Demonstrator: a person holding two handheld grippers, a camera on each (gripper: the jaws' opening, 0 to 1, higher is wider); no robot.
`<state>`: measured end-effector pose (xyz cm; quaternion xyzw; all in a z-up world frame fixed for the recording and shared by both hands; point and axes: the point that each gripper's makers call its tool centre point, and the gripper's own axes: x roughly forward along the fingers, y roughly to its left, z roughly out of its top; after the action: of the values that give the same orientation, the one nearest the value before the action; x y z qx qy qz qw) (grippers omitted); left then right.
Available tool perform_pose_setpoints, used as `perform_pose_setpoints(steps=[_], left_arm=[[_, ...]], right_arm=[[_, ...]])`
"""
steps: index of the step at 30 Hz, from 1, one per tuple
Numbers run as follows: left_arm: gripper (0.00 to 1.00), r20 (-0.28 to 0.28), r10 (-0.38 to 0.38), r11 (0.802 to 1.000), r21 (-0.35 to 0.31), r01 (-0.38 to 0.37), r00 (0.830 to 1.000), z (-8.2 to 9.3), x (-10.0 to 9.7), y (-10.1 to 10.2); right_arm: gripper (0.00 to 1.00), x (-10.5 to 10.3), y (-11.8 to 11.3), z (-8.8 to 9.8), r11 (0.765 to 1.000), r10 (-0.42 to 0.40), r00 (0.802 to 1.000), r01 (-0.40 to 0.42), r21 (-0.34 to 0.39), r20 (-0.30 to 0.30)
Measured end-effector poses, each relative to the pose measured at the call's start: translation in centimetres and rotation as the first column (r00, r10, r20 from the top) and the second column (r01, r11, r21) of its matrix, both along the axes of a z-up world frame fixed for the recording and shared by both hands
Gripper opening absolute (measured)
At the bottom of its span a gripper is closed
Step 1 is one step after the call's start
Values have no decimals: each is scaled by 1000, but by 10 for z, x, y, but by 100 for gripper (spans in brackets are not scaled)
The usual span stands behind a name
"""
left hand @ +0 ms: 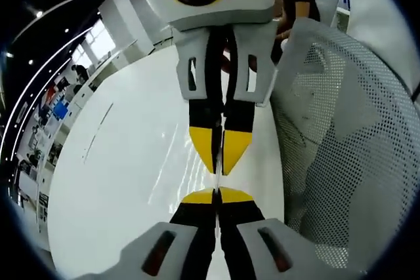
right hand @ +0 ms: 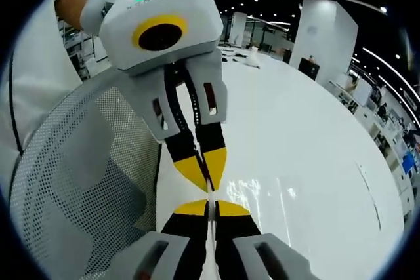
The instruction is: Open the resealable bag by pulling the two sides of the seal apart until the entire bag opening is separated and visibly accessible.
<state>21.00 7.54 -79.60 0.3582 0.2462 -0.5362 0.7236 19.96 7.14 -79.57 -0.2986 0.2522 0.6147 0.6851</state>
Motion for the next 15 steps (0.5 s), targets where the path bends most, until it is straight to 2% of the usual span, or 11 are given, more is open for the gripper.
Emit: perform_pose_setpoints(steps=[15], left_arm=[[0, -8, 13, 1000, 2, -13, 1000, 0, 1, 3]], right_arm=[[0, 4, -29, -6, 999, 11, 1000, -10, -52, 25]])
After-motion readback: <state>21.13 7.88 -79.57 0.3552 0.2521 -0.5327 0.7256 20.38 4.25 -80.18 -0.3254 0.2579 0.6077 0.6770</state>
